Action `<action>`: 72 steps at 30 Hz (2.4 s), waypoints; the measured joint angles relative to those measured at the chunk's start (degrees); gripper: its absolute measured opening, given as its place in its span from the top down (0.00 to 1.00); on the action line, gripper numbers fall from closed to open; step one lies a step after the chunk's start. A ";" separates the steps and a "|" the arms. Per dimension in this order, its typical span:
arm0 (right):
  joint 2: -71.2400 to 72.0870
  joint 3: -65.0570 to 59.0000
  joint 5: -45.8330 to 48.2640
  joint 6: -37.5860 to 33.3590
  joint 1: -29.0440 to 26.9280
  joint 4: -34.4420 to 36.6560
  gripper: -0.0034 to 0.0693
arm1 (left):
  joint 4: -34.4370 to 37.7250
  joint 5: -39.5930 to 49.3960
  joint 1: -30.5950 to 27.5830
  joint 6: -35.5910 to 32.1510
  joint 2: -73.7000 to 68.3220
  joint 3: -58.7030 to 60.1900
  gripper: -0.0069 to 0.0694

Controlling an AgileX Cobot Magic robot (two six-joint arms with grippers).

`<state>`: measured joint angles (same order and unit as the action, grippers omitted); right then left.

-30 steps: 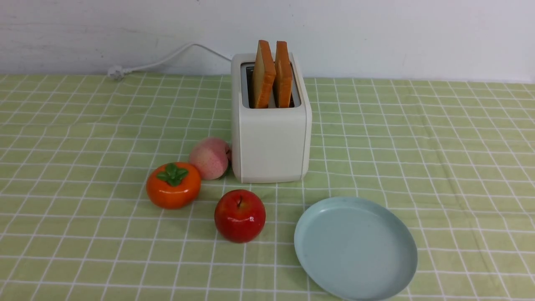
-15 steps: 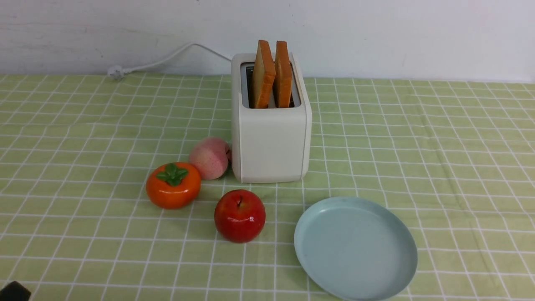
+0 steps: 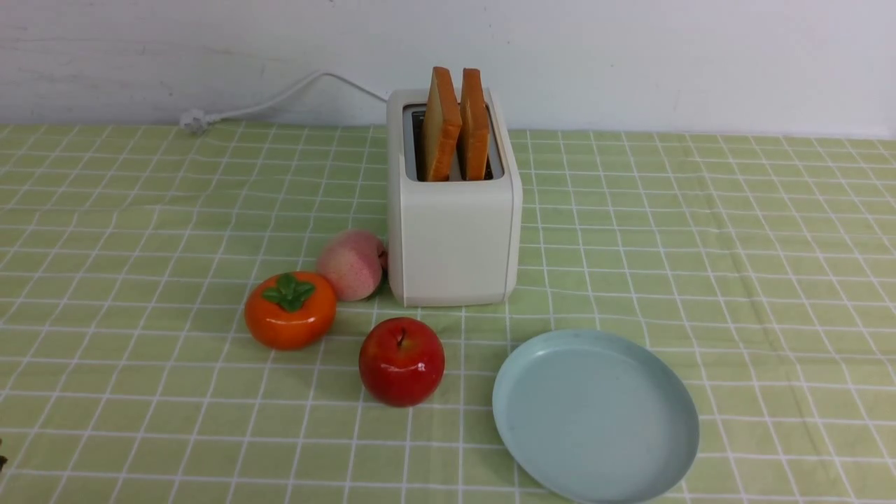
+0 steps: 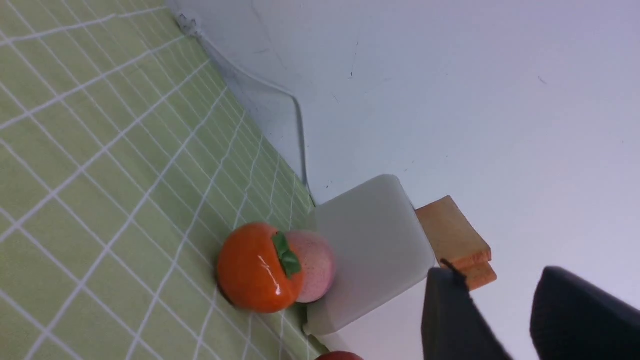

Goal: Take toasted bread from bread machine on green coffee tablecloth place on plate.
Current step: 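Reach for a toast slice standing in the toaster with the left gripper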

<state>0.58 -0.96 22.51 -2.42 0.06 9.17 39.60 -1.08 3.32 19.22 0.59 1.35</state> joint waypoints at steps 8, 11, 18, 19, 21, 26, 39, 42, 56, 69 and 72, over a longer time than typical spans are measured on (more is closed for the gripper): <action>0.00 -0.58 -7.00 7.62 0.00 12.45 0.62 | -3.74 6.47 0.00 -10.31 -0.18 -10.51 0.92; 0.00 -0.58 -11.96 11.43 0.00 21.19 0.62 | -4.67 10.62 0.00 -15.50 -3.30 -15.53 0.93; 0.00 2.44 -10.79 11.98 0.00 27.70 0.65 | -5.30 20.80 0.00 -28.30 -19.16 -26.65 0.93; -0.15 4.59 -7.60 10.57 0.00 27.55 0.67 | -5.04 21.53 0.00 -29.70 -21.17 -27.99 0.93; -2.41 10.86 -0.03 4.64 0.00 26.40 0.73 | -4.19 22.33 0.00 -33.15 -26.71 -31.99 0.93; -12.40 26.55 14.75 -10.83 0.66 24.04 0.88 | -3.63 25.13 0.00 -37.37 -36.67 -39.06 0.93; -31.83 47.64 29.58 -17.55 3.00 20.61 0.94 | 5.30 25.84 7.76 -51.21 -51.14 -47.20 0.93; -35.76 49.96 29.99 -17.66 6.44 20.25 0.93 | 5.16 19.56 15.33 -52.41 -53.71 -47.20 0.93; -46.00 59.02 27.79 -17.86 12.29 18.51 0.93 | 3.32 -21.49 36.27 -59.81 -75.37 -50.23 0.88; -43.55 59.13 36.11 -17.86 12.29 18.71 0.92 | 7.98 -18.86 31.73 -59.59 -93.75 -65.68 0.48; -43.55 59.13 36.72 -17.86 12.29 18.65 0.92 | 7.72 -15.51 29.64 -59.00 -96.74 -69.08 0.48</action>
<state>-42.97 58.17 59.23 -20.28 12.35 27.82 47.32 -16.59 32.96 -39.79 -96.15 -67.73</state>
